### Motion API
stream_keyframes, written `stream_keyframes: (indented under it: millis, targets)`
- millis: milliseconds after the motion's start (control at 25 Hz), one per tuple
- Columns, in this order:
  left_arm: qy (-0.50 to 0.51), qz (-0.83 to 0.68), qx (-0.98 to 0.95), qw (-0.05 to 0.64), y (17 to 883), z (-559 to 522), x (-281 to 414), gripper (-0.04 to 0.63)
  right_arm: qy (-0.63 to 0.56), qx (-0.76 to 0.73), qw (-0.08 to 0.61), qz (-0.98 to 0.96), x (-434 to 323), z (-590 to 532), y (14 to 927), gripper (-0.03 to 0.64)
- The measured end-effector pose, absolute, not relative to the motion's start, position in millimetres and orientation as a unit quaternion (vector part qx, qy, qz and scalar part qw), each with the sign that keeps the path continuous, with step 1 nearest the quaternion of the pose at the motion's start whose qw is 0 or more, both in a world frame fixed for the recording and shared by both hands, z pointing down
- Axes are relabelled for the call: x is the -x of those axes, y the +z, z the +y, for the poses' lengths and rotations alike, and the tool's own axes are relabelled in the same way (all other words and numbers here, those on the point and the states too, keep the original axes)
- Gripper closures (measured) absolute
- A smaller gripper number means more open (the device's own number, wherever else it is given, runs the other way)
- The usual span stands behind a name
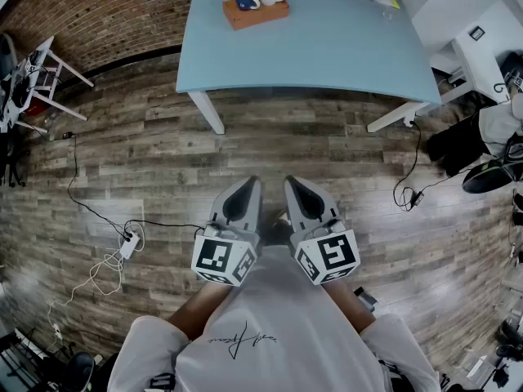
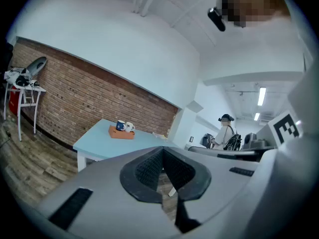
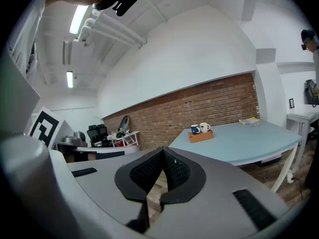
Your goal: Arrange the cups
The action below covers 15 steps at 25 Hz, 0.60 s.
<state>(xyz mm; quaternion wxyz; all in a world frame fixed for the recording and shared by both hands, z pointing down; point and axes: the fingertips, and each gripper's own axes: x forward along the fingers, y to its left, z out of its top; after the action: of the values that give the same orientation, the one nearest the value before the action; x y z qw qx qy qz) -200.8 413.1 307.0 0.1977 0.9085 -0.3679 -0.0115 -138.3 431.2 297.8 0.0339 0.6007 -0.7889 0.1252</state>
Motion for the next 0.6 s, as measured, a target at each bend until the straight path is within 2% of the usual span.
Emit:
stream_keyframes:
  millis: [600]
  targets:
    - [0.011, -0.361, -0.913, 0.191, 307, 421, 148, 0.588, 0.121, -0.625, 0.001, -0.771, 79, 436, 290, 0.595]
